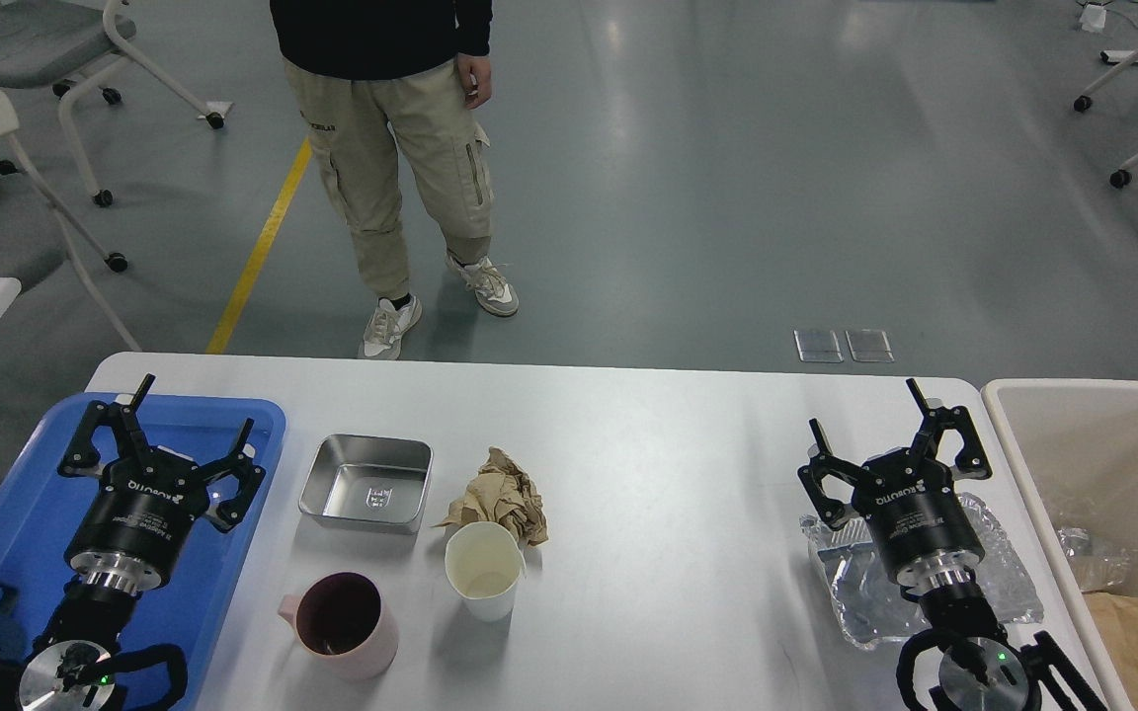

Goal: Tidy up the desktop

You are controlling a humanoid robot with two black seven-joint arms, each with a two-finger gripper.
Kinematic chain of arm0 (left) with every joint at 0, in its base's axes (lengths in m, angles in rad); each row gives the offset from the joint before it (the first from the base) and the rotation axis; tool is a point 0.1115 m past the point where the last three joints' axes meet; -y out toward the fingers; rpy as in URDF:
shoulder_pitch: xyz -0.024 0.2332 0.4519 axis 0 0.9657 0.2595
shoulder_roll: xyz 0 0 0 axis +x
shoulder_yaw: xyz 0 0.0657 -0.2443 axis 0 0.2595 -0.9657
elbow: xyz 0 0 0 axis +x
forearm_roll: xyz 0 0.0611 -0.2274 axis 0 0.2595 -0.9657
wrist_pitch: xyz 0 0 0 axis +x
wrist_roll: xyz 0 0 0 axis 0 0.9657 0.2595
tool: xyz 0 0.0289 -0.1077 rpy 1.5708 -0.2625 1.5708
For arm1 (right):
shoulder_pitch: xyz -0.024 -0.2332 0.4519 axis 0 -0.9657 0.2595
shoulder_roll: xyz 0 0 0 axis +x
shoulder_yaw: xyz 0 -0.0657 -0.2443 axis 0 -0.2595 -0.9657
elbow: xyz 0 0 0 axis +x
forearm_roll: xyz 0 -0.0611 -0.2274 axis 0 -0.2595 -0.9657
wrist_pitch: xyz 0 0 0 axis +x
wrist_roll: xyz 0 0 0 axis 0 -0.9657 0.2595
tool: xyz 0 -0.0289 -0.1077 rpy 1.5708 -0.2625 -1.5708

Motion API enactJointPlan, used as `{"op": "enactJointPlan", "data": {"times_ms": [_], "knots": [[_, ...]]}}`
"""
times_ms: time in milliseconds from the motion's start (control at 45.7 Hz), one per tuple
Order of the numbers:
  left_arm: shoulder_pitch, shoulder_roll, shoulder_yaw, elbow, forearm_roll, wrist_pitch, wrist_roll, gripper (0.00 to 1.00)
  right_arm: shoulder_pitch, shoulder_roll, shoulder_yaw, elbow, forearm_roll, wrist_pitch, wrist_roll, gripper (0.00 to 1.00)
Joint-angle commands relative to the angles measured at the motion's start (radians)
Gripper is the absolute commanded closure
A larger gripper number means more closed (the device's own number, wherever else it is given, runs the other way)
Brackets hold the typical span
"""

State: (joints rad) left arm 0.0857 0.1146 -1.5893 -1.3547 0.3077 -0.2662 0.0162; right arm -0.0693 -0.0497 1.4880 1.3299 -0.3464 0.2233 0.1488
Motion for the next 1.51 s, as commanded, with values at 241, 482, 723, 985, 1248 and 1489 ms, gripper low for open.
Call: {"op": "enactJointPlan", "data": {"times_ms": [241,482,723,985,1248,1489], "knots": [[0.034,0.020,0.002,-0.030,-0.001,0.018,0.011,0.03,-0.001,-0.001,0.000,0.000,0.001,0.001,0.000,0.00],[0.049,0.046,0.002,-0.034,-0.022,-0.038,0.016,0.03,0.006,-0.001,0.000,-0.001,0.001,0.001,0.000,0.00],[0.049,0.046,-0.001,-0.034,-0.024,-0.012,0.022,0.03,0.013,-0.001,0.000,-0.011,0.000,0.001,0.000,0.00],[0.049,0.056,-0.001,-0.038,-0.024,0.044,0.093,0.03,0.013,0.004,0.000,-0.011,0.001,0.001,0.000,0.00],[0.161,0.212,-0.014,-0.121,-0.048,0.079,0.176,0.03,0.013,-0.002,0.000,-0.012,0.001,0.001,0.000,0.00],[0.325,0.414,-0.057,-0.175,-0.098,0.082,0.200,0.03,0.016,-0.004,0.000,-0.012,0.001,0.002,0.000,0.00]]}}
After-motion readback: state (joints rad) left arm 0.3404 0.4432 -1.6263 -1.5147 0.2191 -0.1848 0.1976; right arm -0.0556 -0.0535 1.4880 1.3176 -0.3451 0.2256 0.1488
